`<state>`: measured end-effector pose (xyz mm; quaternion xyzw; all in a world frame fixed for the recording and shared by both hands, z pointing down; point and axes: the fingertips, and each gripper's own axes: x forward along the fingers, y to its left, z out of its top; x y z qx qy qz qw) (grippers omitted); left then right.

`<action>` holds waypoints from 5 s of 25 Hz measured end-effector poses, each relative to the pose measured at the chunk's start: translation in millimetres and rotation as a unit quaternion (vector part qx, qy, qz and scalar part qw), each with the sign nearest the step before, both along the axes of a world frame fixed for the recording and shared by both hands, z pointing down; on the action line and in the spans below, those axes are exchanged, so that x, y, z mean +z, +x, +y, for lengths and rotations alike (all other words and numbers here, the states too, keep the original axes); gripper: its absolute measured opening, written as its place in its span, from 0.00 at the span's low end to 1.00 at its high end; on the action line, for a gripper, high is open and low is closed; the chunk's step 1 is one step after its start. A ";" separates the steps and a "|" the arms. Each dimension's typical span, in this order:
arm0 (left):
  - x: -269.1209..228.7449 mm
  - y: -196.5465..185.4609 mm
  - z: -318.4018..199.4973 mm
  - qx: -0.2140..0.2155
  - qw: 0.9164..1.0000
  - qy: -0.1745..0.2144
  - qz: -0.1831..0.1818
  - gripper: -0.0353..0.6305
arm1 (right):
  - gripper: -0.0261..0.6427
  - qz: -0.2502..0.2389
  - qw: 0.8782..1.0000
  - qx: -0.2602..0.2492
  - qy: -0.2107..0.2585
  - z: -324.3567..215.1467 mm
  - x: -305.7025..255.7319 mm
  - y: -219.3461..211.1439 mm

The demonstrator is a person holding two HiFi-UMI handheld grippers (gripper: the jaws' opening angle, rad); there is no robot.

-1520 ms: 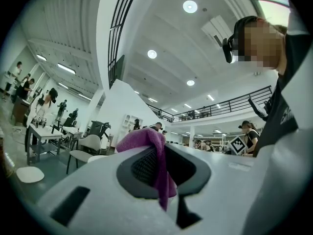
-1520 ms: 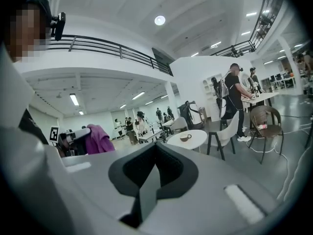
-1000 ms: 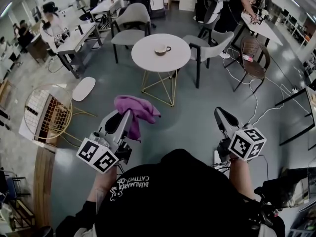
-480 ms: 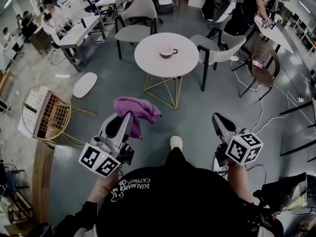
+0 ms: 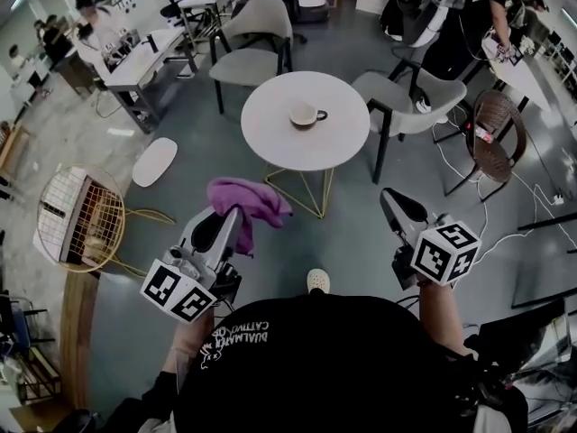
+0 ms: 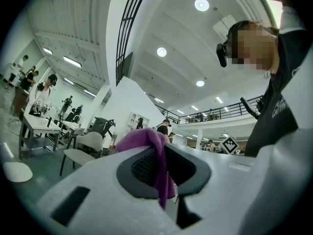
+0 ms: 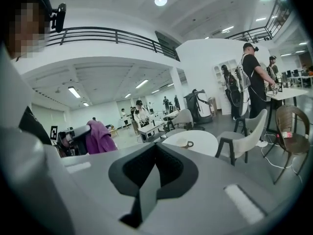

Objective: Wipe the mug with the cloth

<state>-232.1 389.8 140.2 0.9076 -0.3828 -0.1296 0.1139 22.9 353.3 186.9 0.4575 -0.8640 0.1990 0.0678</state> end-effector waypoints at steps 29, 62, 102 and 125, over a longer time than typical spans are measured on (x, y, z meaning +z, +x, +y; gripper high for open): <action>68.6 79.7 -230.4 0.028 0.995 -0.093 -0.038 0.11 | 0.05 -0.035 0.997 -0.060 -0.041 -234.5 60.7 14.6; 165.3 109.6 -465.7 0.152 0.967 -0.204 0.003 0.11 | 0.05 -0.031 0.986 0.013 -0.163 -475.6 143.9 -14.9; 230.1 208.8 -415.2 -0.218 0.924 -0.313 -0.027 0.11 | 0.21 0.171 0.832 -0.522 -0.074 -465.4 286.2 -22.3; 288.9 187.6 -445.4 -0.103 0.913 -0.373 -0.127 0.11 | 0.16 0.162 0.819 -0.545 -0.078 -441.1 291.3 -96.9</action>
